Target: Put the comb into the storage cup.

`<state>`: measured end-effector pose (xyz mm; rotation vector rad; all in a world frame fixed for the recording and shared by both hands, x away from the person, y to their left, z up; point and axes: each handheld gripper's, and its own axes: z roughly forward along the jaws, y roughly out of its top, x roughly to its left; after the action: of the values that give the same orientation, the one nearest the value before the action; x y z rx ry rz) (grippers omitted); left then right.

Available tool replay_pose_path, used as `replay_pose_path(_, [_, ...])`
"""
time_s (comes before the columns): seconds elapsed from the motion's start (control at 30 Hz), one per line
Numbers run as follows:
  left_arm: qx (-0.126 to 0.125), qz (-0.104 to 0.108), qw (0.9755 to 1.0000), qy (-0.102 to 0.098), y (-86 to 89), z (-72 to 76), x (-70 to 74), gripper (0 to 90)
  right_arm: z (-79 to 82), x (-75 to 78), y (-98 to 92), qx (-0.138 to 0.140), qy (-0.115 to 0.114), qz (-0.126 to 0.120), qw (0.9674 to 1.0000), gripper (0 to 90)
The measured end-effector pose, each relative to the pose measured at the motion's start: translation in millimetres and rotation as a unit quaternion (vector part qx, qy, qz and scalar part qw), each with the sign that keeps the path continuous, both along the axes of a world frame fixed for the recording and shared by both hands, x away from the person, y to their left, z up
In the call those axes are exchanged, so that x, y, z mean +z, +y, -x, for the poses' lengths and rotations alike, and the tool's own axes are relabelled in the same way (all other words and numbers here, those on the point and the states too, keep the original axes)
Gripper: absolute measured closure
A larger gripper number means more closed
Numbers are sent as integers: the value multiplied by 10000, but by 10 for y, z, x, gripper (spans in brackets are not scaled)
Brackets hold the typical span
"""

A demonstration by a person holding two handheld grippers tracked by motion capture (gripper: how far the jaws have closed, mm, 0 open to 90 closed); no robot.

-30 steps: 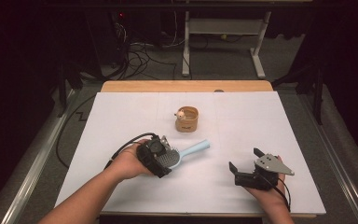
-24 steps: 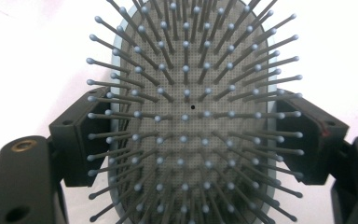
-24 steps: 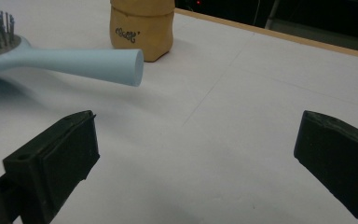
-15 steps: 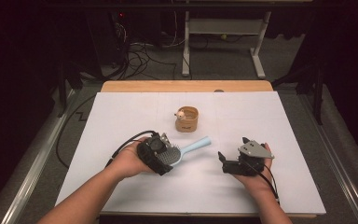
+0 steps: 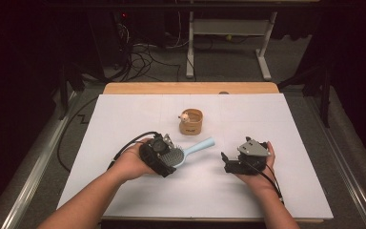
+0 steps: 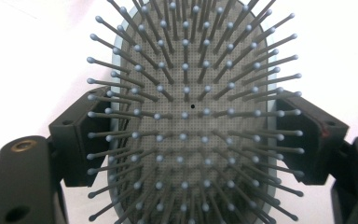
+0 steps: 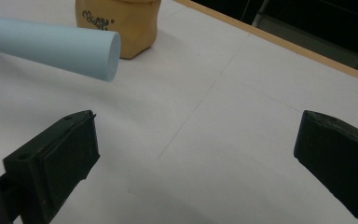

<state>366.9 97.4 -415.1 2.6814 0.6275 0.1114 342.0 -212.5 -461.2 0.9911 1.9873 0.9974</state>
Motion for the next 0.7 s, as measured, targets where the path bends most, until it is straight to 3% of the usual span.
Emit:
replay_pose_path(0.2, [-1, -27, 10000, 28, -29, -9, -29, 203, 50, -45, -42, 25, 20, 138, 9999, 4])
replay_pose_path(0.7, [-30, -35, 10000, -25, -89, 5, 16, 203, 136, -85, -61, 151, -171, 652, 9976, 4])
